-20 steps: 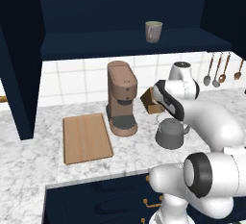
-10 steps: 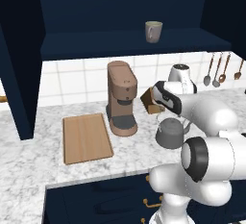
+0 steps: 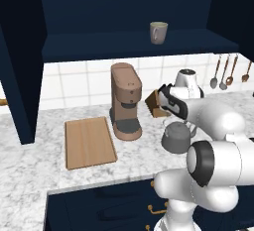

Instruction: Pick the kettle from the counter and place it on the tray. Then pick the mug from the cabinet and place it on the tray. Then close the cabinet doors.

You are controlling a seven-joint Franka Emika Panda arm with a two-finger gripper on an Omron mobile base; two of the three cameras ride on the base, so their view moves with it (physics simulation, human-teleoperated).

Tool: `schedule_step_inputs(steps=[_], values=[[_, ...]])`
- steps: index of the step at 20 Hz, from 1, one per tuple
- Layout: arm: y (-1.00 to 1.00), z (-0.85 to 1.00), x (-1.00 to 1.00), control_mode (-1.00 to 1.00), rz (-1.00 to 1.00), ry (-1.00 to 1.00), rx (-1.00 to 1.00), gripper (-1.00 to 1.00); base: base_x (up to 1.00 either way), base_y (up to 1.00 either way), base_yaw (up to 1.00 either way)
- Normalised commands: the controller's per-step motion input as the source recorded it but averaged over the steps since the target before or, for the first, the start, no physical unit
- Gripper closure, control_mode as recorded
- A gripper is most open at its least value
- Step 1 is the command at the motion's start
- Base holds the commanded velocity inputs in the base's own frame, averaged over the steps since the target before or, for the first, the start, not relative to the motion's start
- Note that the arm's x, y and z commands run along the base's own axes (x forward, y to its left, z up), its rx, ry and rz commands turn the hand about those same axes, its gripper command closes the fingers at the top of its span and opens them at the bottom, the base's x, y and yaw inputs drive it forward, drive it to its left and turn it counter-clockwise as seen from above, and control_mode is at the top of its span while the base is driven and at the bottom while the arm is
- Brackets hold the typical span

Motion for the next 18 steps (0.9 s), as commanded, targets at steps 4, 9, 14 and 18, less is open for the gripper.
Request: schedule_step_inputs(steps=[4, 9, 14, 18], values=[[-0.08, -0.15, -0.18, -1.00, -0.03, 0.00, 0.00, 1.00, 0.00, 0.00, 0.00], [0.00, -0.01, -0.37, -1.00, 0.00, -0.03, 0.00, 1.00, 0.00, 0.00, 0.00], [0.00, 0.13, -0.58, -1.00, 0.00, -0.05, 0.00, 1.00, 0.00, 0.00, 0.00], [0.17, 0.36, -0.75, -1.00, 0.00, -0.21, 0.00, 1.00, 0.00, 0.00, 0.00]])
